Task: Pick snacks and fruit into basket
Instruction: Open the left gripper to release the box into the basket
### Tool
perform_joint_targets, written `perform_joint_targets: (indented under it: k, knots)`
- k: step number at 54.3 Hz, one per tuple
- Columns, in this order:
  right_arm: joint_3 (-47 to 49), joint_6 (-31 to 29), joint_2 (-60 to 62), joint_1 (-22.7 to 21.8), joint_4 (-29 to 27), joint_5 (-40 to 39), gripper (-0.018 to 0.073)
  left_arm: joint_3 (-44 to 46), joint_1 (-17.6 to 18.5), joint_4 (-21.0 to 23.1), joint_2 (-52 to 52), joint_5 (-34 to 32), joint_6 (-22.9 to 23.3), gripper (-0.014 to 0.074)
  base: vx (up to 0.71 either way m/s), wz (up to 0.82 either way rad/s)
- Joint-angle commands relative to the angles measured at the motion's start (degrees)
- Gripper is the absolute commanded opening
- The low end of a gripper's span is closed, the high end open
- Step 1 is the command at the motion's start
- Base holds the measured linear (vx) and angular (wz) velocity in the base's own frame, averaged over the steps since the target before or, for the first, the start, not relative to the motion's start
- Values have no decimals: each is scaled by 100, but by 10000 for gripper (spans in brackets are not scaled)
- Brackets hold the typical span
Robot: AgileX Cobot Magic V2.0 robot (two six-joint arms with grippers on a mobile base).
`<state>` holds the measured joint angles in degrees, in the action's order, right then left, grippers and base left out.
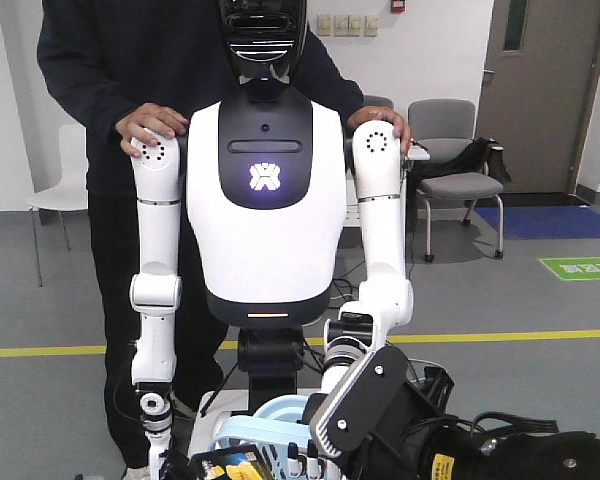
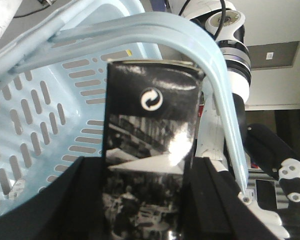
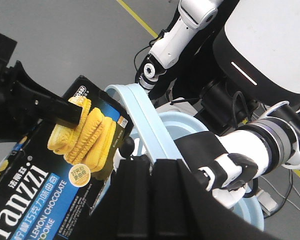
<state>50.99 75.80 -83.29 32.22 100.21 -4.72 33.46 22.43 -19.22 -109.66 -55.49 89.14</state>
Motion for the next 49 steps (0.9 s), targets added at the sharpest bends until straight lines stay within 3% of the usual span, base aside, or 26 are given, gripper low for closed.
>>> perform_joint_targets:
  k: [1,6,11,15,26,30,41,49]
  knots:
    - [172,-27,234,-3,257,128,-13,136,12,66,2,-1263,39,8,0,0]
    - [172,-27,234,-3,257,128,-13,142,12,128,-234,-1934,39,37,0,0]
    - [172,-27,234,-3,257,128,-13,142,12,122,-365,-2180,39,118,0,0]
    - [172,-27,234,-3,257,128,-13,142,12,122,-411,-2257,39,231,0,0]
    - [172,-19,234,-3,257,130,-13,142,12,137,-411,-2232,39,647,0,0]
    - [172,-19,234,-3,257,130,-13,142,12,152,-411,-2249,39,729,0,0]
    - [172,-19,234,-3,257,130,-13,135,12,425,-411,-2385,39,707,0,0]
    - [172,-19,234,-3,257,130,-13,94,-9,379,-347,-2386,39,597,0,0]
